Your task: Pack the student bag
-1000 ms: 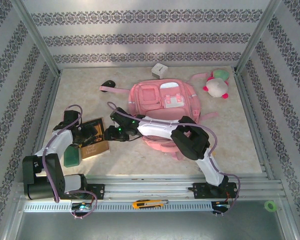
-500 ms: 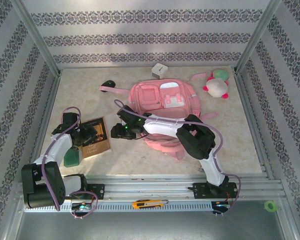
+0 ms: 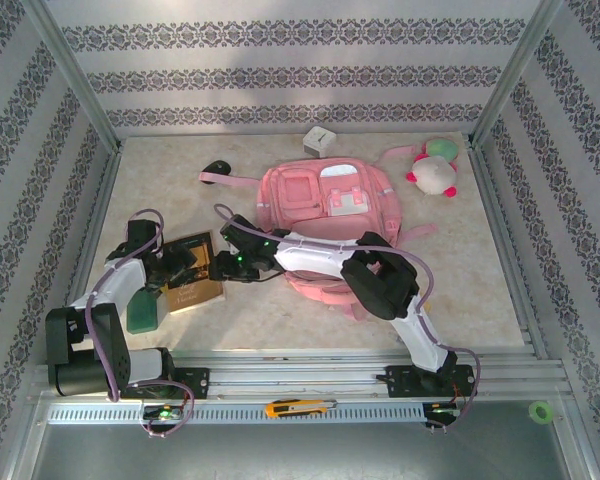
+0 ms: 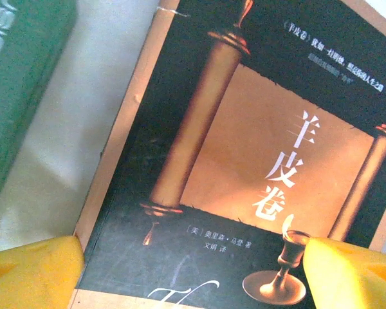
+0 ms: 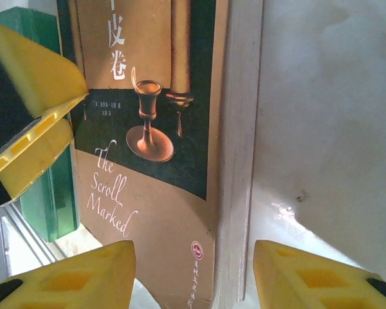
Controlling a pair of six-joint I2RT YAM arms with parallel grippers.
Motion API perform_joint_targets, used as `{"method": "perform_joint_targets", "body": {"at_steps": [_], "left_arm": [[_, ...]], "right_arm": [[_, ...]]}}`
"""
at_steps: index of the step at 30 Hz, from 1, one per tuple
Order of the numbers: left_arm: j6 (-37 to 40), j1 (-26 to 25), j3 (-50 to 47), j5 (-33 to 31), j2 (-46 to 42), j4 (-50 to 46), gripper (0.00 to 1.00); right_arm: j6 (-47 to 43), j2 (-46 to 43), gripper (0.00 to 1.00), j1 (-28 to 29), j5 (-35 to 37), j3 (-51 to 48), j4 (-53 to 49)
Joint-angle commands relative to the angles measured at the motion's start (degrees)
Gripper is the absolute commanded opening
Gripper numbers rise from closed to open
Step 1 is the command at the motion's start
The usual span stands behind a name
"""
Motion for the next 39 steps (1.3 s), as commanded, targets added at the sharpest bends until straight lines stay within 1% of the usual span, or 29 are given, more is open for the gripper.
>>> {"method": "perform_joint_targets", "body": {"at_steps": [1, 3, 5, 7, 9, 11, 13, 17, 20, 22, 23, 28, 31, 33, 35, 39], "left_arm": [[-2.1, -4.0, -3.8, 6.9, 0.9, 3.6, 0.89], [-1.6, -6.5, -3.5, 6.3, 0.6, 3.8, 0.89], [-1.0, -7.6, -2.1, 6.0, 0.8, 3.1, 0.89], [-1.1, -8.5, -1.2, 7.2, 0.6, 2.8, 0.89], [-0.8, -9.6, 0.2, 7.2, -0.5, 1.6, 0.89], [-0.6, -9.6, 1.1, 5.3, -3.0, -0.1, 0.88], [0.3, -9.1, 0.5, 3.8, -5.9, 0.4, 0.84], [0.5, -3.8, -1.6, 6.5, -8.3, 2.0, 0.82], [0.9, -1.8, -3.4, 7.2, -7.9, 3.1, 0.8], [0.3, -1.3, -4.7, 7.7, -7.0, 3.8, 0.77], [-0.1, -1.2, -5.3, 7.8, -6.3, 4.5, 0.74], [-0.2, -1.1, -7.4, 7.8, -3.3, 7.3, 0.72], [0.0, -1.1, -8.0, 7.9, -1.9, 8.5, 0.69], [0.2, -1.1, -8.3, 8.3, -1.2, 9.2, 0.68], [0.2, -1.1, -8.6, 9.3, -0.4, 10.3, 0.68], [-0.3, -1.2, -9.3, 12.9, 1.0, 13.1, 0.66]], "right_arm": [[-0.8, -3.6, 0.51, -1.9, 1.3, -3.6, -1.0], [-1.0, -6.2, 0.51, -3.1, 1.7, -6.9, -0.5], [-1.2, -8.8, 0.52, -4.3, 2.5, -10.4, 0.5], [-1.5, -10.8, 0.51, -5.4, 2.9, -12.7, 0.5], [-2.4, -12.3, 0.51, -6.2, 2.8, -13.7, -0.1], [-4.3, -12.8, 0.51, -6.8, 2.9, -13.4, -1.8], [-6.0, -12.4, 0.49, -7.4, 1.4, -12.7, -1.7], [-7.3, -8.8, 0.48, -7.0, -0.6, -8.2, -1.8], [-8.5, -5.1, 0.47, -6.4, -0.5, -3.7, -4.2], [-9.4, -3.1, 0.47, -6.0, 0.2, -1.2, -6.6], [-9.7, -2.6, 0.46, -5.8, 1.2, -0.3, -7.6], [-11.0, -0.5, 0.46, -5.1, 6.7, 3.5, -12.4], [-11.4, 1.3, 0.45, -5.1, 5.3, 4.2, -12.3], [-11.9, 2.7, 0.43, -4.7, 4.4, 4.5, -12.3], [-12.3, 3.6, 0.4, -4.4, 5.1, 4.6, -13.1], [-10.8, 4.3, 0.25, -5.3, 4.9, 2.3, -12.3]]}}
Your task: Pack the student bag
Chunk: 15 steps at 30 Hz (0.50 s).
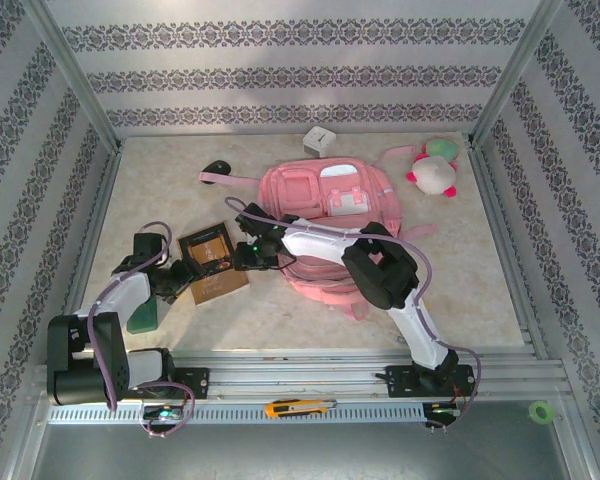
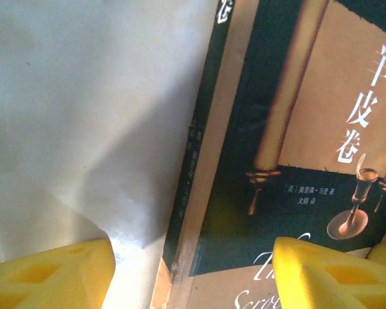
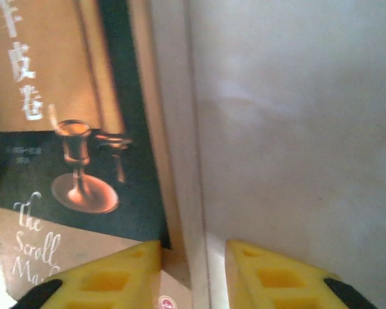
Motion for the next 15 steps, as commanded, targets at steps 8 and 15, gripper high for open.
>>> {"method": "perform_joint_targets", "body": {"at_steps": [8, 15], "left_arm": [[-2.1, -1.8, -2.0, 12.4, 1.5, 11.5, 0.61], [-3.4, -2.8, -1.4, 15.2, -1.2, 12.3, 0.61]], "right_arm": [[2.2, 1.6, 0.14, -1.3, -3.6, -3.2, 0.1], [4.1, 1.9, 0.12, -1.5, -5.3, -4.2, 1.6]]}}
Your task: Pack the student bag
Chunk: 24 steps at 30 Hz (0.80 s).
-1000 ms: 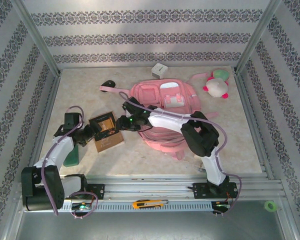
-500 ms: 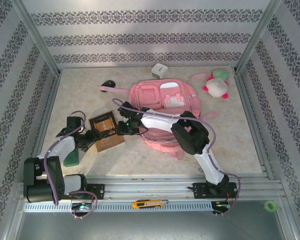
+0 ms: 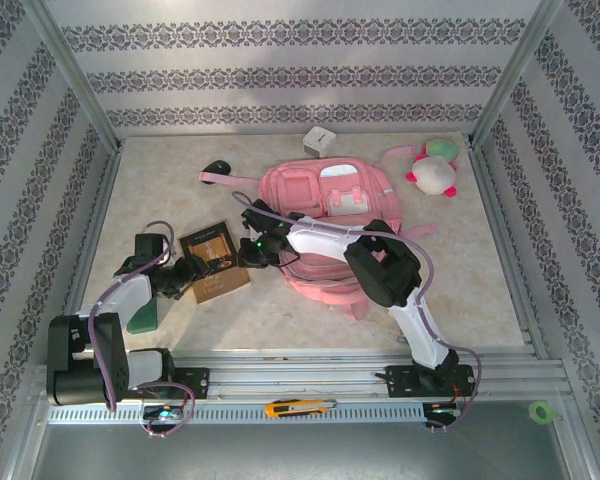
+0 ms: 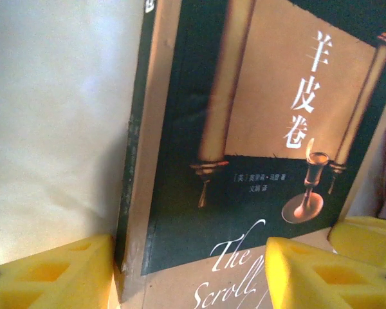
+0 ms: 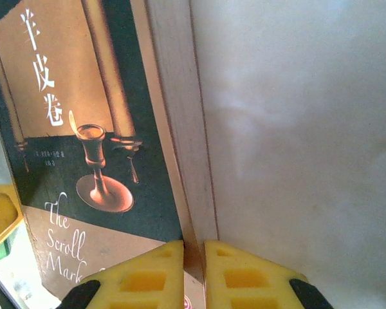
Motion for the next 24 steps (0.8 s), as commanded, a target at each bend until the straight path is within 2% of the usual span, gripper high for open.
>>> {"method": "perform_joint_targets", "body": {"at_steps": [1, 9, 13, 16, 20, 22, 24], "left_arm": [[-2.0, -2.0, 0.1, 9.9, -0.7, 6.9, 0.6], [-3.1, -2.9, 2.6, 12.2, -5.8, 5.3, 0.58], [-3.2, -2.9, 3.8, 11.4, -8.6, 3.2, 0.55], [-2.6, -2.9, 3.7, 10.3, -8.2, 2.8, 0.5], [-1.9, -2.9, 4.0, 7.6, -6.5, 1.1, 0.25], [-1.1, -2.9, 4.4, 6.0, -6.2, -0.1, 0.23], [-0.2, -2.9, 4.6, 5.3, -5.7, -0.6, 0.26]], "right_arm": [[1.6, 1.9, 0.12, 0.3, 0.3, -2.4, -1.5], [2.2, 1.2, 0.11, 0.3, -0.3, -3.1, -0.7], [2.4, 1.1, 0.11, 0.3, -0.7, -3.0, -0.2], [2.4, 0.8, 0.11, 0.2, -0.6, -3.1, -0.1], [2.3, -0.3, 0.1, 0.0, 0.0, -3.8, 0.0], [2.5, -1.1, 0.11, -0.1, 0.4, -4.5, 0.6], [2.9, -2.1, 0.12, -0.2, 0.4, -5.1, 1.8]]}}
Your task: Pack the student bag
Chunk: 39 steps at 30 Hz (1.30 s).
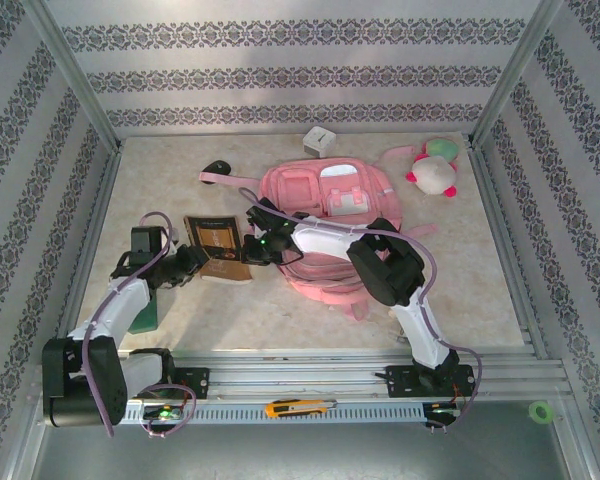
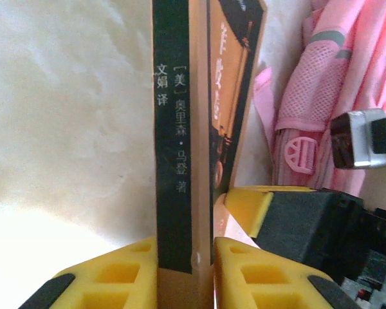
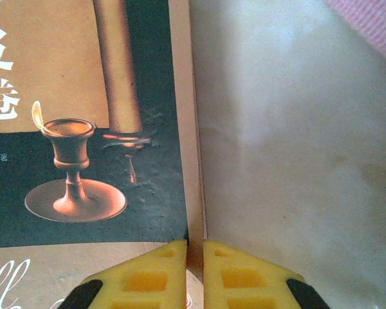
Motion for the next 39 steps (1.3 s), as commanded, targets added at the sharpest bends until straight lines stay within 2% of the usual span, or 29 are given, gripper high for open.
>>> {"method": "perform_joint_targets", "body": {"at_steps": [1, 10, 15, 19, 22, 25, 28, 31, 35, 36, 39], "left_arm": [[2.2, -1.1, 1.9, -0.5, 0.7, -1.1, 0.27], [-0.2, -3.1, 1.8, 1.5, 4.1, 4.2, 0.26], [2.9, -3.5, 4.1, -0.8, 4.0, 0.2, 0.1], [7.7, -3.6, 6.9, -2.6, 0.6, -4.3, 0.02], [13.1, -3.7, 9.2, 0.3, -2.9, -5.0, 0.0], [16.9, -4.4, 10.2, 6.0, -7.2, -1.7, 0.0], [19.2, -5.8, 11.0, 12.3, -10.6, 2.9, 0.0], [18.5, -8.2, 10.0, 17.8, -13.4, 11.4, 0.0], [17.0, -13.9, 8.8, 23.5, -13.8, 23.1, 0.0], [16.2, -15.3, 8.9, 24.7, -13.3, 25.5, 0.0], [13.2, -18.2, 9.3, 27.1, -11.6, 32.2, 0.0]], "right_arm": [[0.6, -1.1, 0.12, 0.6, 0.2, -2.6, -1.3], [1.5, -1.1, 0.13, 0.7, -0.4, -1.9, 0.4], [1.4, -2.5, 0.13, 0.4, 0.2, -2.5, 0.6], [0.7, -7.4, 0.22, -0.3, 2.1, -4.5, 0.7], [-0.7, -14.2, 0.32, -1.6, 3.2, -7.3, 1.5], [-3.5, -23.3, 0.35, -2.9, 6.2, -11.6, 2.6], [-7.3, -33.4, 0.44, -4.1, 10.2, -16.6, 3.5], [-11.6, -43.7, 0.5, -5.1, 12.7, -23.0, 7.2], [-19.0, -56.6, 0.59, -5.9, 13.9, -32.3, 14.5], [-20.6, -59.7, 0.67, -6.0, 14.4, -34.9, 16.7], [-23.7, -67.3, 0.82, -6.9, 12.4, -41.5, 22.6]]}}
